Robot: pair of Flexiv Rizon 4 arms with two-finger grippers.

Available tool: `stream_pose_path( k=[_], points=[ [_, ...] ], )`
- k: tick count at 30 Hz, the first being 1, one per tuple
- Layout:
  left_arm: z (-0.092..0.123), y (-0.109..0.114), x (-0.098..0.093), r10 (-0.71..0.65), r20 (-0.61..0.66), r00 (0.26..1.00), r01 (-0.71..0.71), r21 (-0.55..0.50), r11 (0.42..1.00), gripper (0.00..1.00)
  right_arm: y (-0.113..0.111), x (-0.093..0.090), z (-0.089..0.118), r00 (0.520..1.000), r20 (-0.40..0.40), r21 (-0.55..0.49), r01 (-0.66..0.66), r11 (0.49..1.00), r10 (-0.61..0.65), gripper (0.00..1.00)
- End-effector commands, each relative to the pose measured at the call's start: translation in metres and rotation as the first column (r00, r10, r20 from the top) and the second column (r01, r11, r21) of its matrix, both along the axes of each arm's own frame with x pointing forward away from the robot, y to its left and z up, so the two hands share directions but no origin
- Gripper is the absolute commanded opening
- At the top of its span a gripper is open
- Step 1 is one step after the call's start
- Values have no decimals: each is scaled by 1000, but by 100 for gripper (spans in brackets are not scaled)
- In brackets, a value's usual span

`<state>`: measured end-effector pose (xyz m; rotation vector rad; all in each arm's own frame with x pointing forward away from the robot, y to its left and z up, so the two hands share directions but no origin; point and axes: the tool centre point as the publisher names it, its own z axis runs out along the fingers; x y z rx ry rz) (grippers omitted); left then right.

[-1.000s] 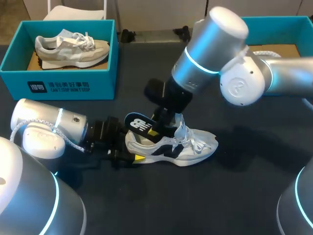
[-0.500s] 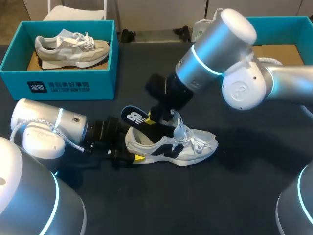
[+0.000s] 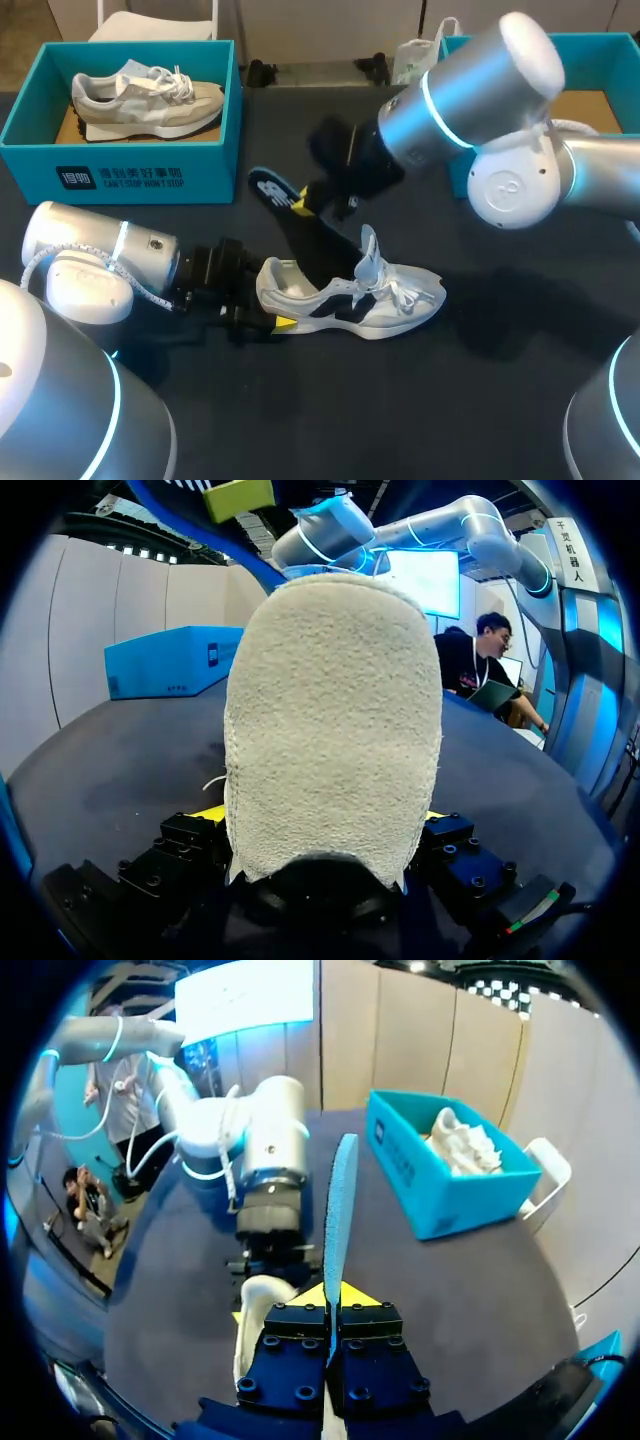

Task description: Take the shoe out of the shoebox, open the shoe tongue, remove and reinsert the insole, then place the shoe into the shoebox

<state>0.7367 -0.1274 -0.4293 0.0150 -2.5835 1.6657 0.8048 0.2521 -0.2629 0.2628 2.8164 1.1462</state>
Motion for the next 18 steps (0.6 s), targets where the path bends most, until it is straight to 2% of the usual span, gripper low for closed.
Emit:
stream_pose_path(
  k=[1,7,18],
  points=[
    [-5,0,3,0,0,1000,0,2,1000,0,0,9,13,999,30,20,12,1000,-13,0],
    [-5,0,3,0,0,1000,0,2,1000,0,2,31,34,994,68,70,86,994,-91,0],
    [-5,0,3,0,0,1000,0,2,1000,0,2,31,34,994,68,70,86,994,-91,0]
  ],
)
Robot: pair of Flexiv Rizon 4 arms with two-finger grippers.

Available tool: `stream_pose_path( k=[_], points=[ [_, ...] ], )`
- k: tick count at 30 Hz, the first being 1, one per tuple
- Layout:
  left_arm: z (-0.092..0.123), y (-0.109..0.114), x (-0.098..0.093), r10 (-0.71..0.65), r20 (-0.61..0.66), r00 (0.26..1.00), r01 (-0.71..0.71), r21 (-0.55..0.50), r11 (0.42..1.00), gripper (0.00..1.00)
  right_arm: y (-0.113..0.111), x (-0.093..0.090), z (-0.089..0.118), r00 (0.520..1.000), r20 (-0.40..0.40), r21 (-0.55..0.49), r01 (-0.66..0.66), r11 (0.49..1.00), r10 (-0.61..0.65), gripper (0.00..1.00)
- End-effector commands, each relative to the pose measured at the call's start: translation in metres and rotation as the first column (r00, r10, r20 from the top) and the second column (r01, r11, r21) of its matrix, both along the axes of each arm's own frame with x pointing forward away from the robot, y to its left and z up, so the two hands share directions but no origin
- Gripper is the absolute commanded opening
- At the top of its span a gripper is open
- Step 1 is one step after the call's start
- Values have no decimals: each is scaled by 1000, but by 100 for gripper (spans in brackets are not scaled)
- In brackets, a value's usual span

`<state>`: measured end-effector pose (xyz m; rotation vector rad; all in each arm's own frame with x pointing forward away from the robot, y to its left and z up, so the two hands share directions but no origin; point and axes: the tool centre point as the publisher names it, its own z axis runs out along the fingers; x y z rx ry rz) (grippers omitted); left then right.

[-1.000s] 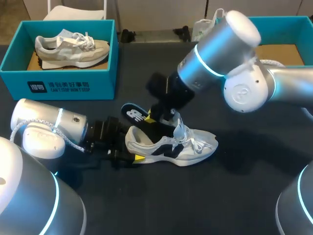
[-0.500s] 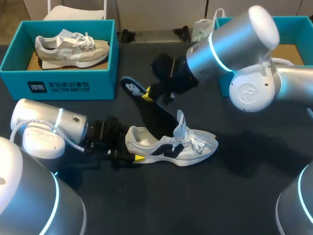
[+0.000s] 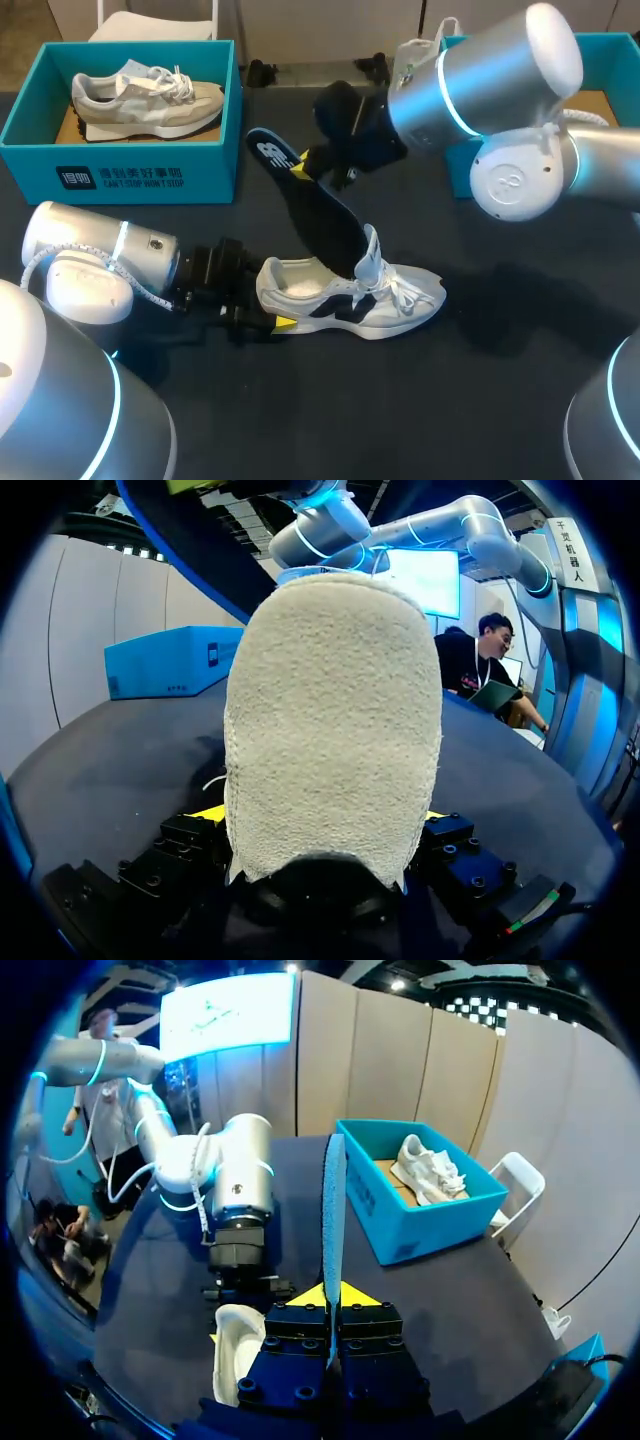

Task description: Take the shoe out of the shoebox, open the shoe tongue, remove and reinsert the insole, then place the shoe into the shoebox

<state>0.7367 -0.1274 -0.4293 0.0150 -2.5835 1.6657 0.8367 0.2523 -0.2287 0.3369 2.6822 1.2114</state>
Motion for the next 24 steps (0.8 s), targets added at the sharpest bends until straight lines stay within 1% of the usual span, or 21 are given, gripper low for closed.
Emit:
stream_pose_path(
  k=[1,7,8,9,10,11,12,13,14,15,16,17,18,19,20,21,22,23,24],
  points=[
    [-5,0,3,0,0,1000,0,2,1000,0,1,-1,0,1000,1,-2,5,1000,-5,0],
    [-5,0,3,0,0,1000,0,2,1000,0,1,-1,0,1000,1,-2,5,1000,-5,0],
    [-5,0,3,0,0,1000,0,2,1000,0,3,1,2,999,-27,5,30,1000,-29,0],
    [-5,0,3,0,0,1000,0,2,1000,0,4,1,3,998,-30,37,52,998,-51,0],
    [-5,0,3,0,0,1000,0,2,1000,0,3,2,4,997,-42,37,72,997,-71,0],
    [-5,0,3,0,0,1000,0,2,1000,0,4,4,8,997,-17,65,76,995,-75,0],
    [-5,0,3,0,0,1000,0,2,1000,0,4,5,11,995,-39,78,96,992,-93,0],
    [-5,0,3,0,0,1000,0,2,1000,0,2,5,13,988,-37,121,152,981,-148,0],
    [-5,0,3,0,0,1000,0,2,1000,0,1,6,18,988,-38,134,156,979,-153,0],
    [-5,0,3,0,0,1000,0,2,1000,0,1,7,20,985,-59,132,167,977,-161,0],
    [-5,0,3,0,0,1000,0,2,1000,0,0,8,24,984,-45,154,180,972,-175,0],
    [-5,0,3,0,0,1000,0,2,1000,0,-1,10,29,982,-71,186,186,965,-175,0],
    [-5,0,3,0,0,1000,0,2,1000,0,-1,11,30,981,-79,183,187,965,-175,0],
    [-5,0,3,0,0,1000,0,2,1000,0,-2,12,35,982,-62,199,187,962,-178,0],
    [-5,0,3,0,0,1000,0,2,1000,0,-2,13,38,978,-109,223,198,954,-177,0],
    [-5,0,3,0,0,1000,0,2,1000,0,-3,15,40,978,-107,214,199,956,-180,0],
    [-5,0,3,0,0,1000,0,2,1000,0,-3,16,44,980,-105,236,189,953,-169,0],
    [-5,0,3,0,0,1000,0,2,1000,0,-4,17,47,976,-133,259,200,945,-170,0],
    [-5,0,3,0,0,1000,0,2,1000,0,-5,18,51,977,-119,272,201,941,-174,0]
  ],
)
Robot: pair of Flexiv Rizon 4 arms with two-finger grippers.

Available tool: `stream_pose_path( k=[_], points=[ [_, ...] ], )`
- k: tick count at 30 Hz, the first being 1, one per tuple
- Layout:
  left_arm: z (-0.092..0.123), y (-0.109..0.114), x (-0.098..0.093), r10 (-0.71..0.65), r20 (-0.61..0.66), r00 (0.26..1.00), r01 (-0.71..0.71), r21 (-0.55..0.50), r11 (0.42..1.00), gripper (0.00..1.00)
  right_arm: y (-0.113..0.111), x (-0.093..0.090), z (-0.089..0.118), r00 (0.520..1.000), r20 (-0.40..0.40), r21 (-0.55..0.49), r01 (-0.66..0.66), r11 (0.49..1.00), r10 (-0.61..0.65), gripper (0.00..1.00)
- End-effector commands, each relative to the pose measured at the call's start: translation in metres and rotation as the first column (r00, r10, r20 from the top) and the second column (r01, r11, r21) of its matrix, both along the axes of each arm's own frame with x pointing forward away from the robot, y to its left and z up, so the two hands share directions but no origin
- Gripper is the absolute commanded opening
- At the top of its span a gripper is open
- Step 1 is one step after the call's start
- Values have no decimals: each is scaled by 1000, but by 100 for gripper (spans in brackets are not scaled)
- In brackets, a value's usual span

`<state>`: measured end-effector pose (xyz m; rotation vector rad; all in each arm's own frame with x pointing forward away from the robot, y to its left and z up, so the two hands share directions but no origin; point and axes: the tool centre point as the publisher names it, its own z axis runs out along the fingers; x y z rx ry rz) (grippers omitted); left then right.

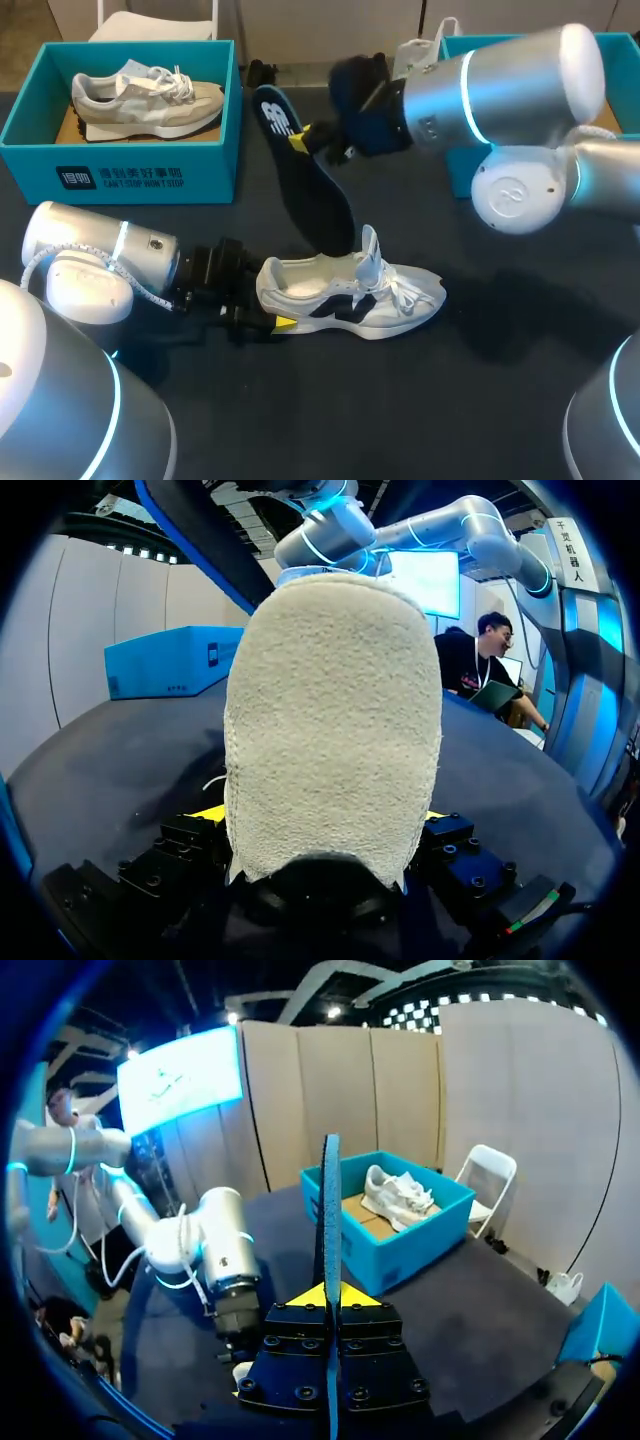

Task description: Take the shoe out of the shoebox, open the shoe tongue, remove and reinsert the insole, then place the shoe into the shoebox

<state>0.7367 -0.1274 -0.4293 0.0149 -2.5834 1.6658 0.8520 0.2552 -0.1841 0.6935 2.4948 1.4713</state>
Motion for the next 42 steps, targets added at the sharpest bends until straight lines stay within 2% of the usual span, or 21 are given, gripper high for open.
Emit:
stream_pose_path(
  k=[1,4,9,11,28,31,32,35,37,42],
  points=[
    [-5,0,3,0,0,1000,0,2,1000,0,-8,3,10,1000,-16,85,-20,996,21,0],
    [-5,0,3,0,0,1000,0,2,1000,0,-9,6,24,999,-32,132,-32,991,37,0],
    [-5,0,3,0,0,1000,0,2,1000,0,-7,10,49,998,11,223,-59,973,58,0],
    [-5,0,3,0,0,1000,0,2,1000,0,-6,11,57,999,18,220,-54,974,51,0],
    [-5,0,3,0,0,1000,0,2,1000,0,-6,11,57,999,18,220,-54,974,51,0],
    [-5,0,3,0,0,1000,0,2,1000,0,-9,12,62,998,-12,260,-61,964,66,0],
    [-5,0,3,0,0,1000,0,2,1000,0,-12,11,66,998,-20,302,-45,952,54,0],
    [-5,0,3,0,0,1000,0,2,1000,0,-17,10,75,998,-17,328,-52,943,61,0],
    [-5,0,3,0,0,1000,0,2,1000,0,-20,10,81,997,-10,342,-72,937,81,0],
    [-5,0,3,0,0,1000,0,2,1000,0,-24,11,97,988,-53,326,-118,938,143,0]
  ],
)
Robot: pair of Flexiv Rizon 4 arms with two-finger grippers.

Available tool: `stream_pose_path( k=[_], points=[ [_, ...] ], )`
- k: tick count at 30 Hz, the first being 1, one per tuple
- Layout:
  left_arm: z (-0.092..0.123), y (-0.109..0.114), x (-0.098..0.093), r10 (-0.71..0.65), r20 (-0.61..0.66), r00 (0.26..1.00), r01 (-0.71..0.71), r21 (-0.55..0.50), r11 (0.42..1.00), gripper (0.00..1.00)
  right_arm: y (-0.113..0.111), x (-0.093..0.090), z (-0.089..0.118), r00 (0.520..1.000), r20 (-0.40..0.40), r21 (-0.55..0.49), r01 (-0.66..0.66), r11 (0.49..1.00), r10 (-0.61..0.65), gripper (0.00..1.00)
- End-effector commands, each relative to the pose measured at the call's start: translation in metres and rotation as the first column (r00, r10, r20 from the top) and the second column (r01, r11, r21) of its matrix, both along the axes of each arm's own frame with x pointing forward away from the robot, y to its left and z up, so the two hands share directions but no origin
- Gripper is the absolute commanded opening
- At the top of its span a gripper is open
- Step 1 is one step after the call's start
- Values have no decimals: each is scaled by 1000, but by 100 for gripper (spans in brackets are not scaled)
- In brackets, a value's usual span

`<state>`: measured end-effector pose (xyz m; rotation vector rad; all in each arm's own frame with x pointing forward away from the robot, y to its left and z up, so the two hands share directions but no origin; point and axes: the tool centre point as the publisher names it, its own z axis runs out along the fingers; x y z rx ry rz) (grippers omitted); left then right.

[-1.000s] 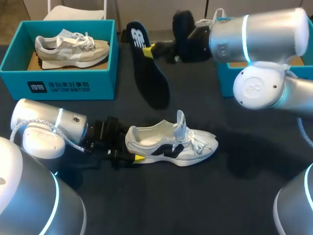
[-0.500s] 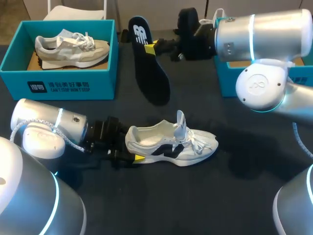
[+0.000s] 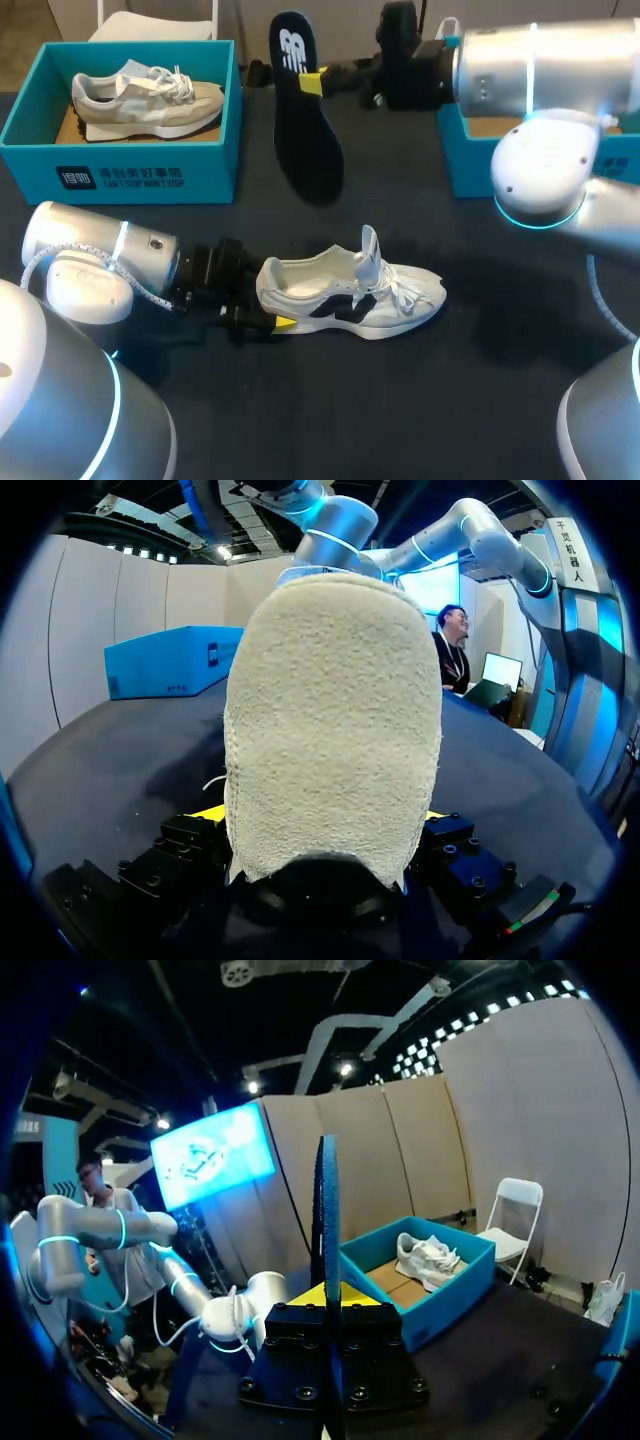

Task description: Take the shoe out of the shoebox, open the shoe tongue, remove and reinsert the insole, then place the shoe into the shoebox

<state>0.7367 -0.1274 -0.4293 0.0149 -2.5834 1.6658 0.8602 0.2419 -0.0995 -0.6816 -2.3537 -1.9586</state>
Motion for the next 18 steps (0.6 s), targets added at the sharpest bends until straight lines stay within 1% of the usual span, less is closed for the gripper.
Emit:
stream_pose_path(
  k=[1,7,8,10,11,12,13,18],
  points=[
    [-5,0,3,0,0,1000,0,2,1000,0,-11,3,15,998,-24,-1,-60,998,60,0],
    [-5,0,3,0,0,1000,0,2,1000,0,-7,-1,34,990,-47,49,-130,990,133,0],
    [-5,0,3,0,0,1000,0,2,1000,0,-6,-2,38,989,-43,47,-141,989,143,0],
    [-5,0,3,0,0,1000,0,2,1000,0,-4,-3,45,987,-38,76,-153,985,156,0],
    [-5,0,3,0,0,1000,0,2,1000,0,-4,-3,48,985,-31,74,-166,983,169,0],
    [-5,0,3,0,0,1000,0,2,1000,0,-3,-3,50,984,-46,57,-172,983,175,0],
    [-5,0,3,0,0,1000,0,2,1000,0,-3,-2,51,984,-33,24,-176,984,177,0],
    [-5,0,3,0,0,1000,0,2,1000,0,-3,-2,51,984,-33,24,-176,984,177,0]
  ],
)
